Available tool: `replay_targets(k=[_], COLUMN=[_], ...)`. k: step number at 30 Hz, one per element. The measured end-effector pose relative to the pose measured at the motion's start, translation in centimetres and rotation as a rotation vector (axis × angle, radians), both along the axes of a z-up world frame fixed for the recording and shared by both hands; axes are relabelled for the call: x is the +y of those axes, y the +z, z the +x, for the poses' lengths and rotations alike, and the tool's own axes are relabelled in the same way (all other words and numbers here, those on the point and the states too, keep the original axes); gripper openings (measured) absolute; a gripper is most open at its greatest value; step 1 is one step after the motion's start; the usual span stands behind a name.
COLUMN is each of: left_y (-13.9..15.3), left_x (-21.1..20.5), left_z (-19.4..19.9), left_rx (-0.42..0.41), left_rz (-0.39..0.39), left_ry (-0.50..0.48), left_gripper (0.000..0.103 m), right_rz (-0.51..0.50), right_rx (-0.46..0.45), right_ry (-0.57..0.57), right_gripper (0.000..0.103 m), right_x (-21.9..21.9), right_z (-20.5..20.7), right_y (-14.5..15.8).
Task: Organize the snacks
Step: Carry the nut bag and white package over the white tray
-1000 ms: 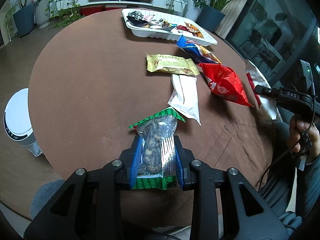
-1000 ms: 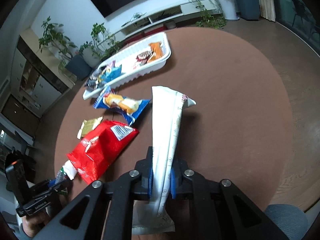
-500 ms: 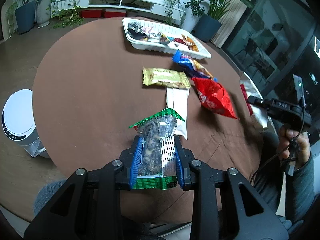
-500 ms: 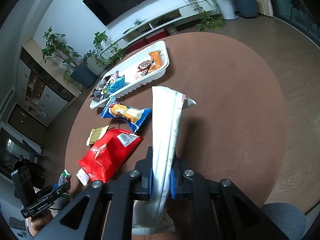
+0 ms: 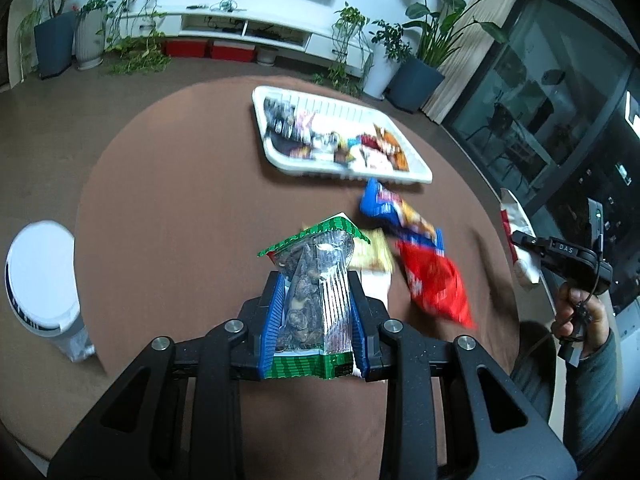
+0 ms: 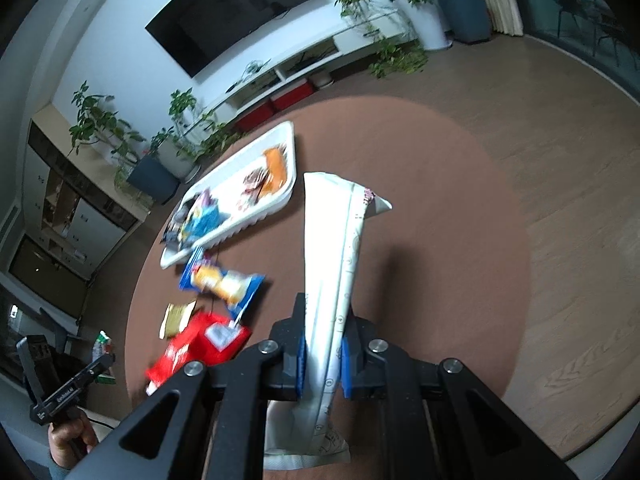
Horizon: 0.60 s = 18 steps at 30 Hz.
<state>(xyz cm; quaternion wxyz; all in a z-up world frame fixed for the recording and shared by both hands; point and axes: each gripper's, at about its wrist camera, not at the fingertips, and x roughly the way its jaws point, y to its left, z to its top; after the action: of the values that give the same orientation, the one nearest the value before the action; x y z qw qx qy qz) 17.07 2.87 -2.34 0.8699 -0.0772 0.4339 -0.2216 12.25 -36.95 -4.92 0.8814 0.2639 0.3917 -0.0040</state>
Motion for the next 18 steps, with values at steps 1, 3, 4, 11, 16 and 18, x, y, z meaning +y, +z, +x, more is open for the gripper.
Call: replay_targets(k=[1, 3, 4, 11, 16, 18], left_y=[0.6, 1.9, 2.4, 5.9, 6.2, 5.6], left_x=[-0.3, -0.9, -1.2, -5.5, -10.0, -11.7], left_z=[0.8, 2.5, 3.3, 11.0, 16.5, 18.5], left_rx=[-0.012, -0.039, -0.049, -0.096, -0.1, -0.09], left_rz=[0.003, 0.011, 0.014, 0.029, 0.076, 0.103], left_ry=[-0.002, -0.01, -0.012, -0.045, -0.071, -0.081], left_gripper=[0.028, 0.028, 0.028, 0.028, 0.028, 0.028], right_rz=[-0.008, -0.031, -0.044, -0.107, -0.123, -0.124], right_rx=[-0.005, -0.017, -0.025, -0.085, -0.082, -0.072], right_ry=[-0.003, -0.004, -0.001, 0.094, 0.189, 0.222], right_gripper=[0.014, 0.014, 0.014, 0.014, 0.014, 0.014], right_x=[-0.3, -0.7, -0.8, 1.6, 5.2, 6.7], right_z=[0.4, 1.6, 2.3, 9.7, 15.7, 17.7], right_y=[0.4, 1.5, 2.1, 6.7, 7.8, 7.6])
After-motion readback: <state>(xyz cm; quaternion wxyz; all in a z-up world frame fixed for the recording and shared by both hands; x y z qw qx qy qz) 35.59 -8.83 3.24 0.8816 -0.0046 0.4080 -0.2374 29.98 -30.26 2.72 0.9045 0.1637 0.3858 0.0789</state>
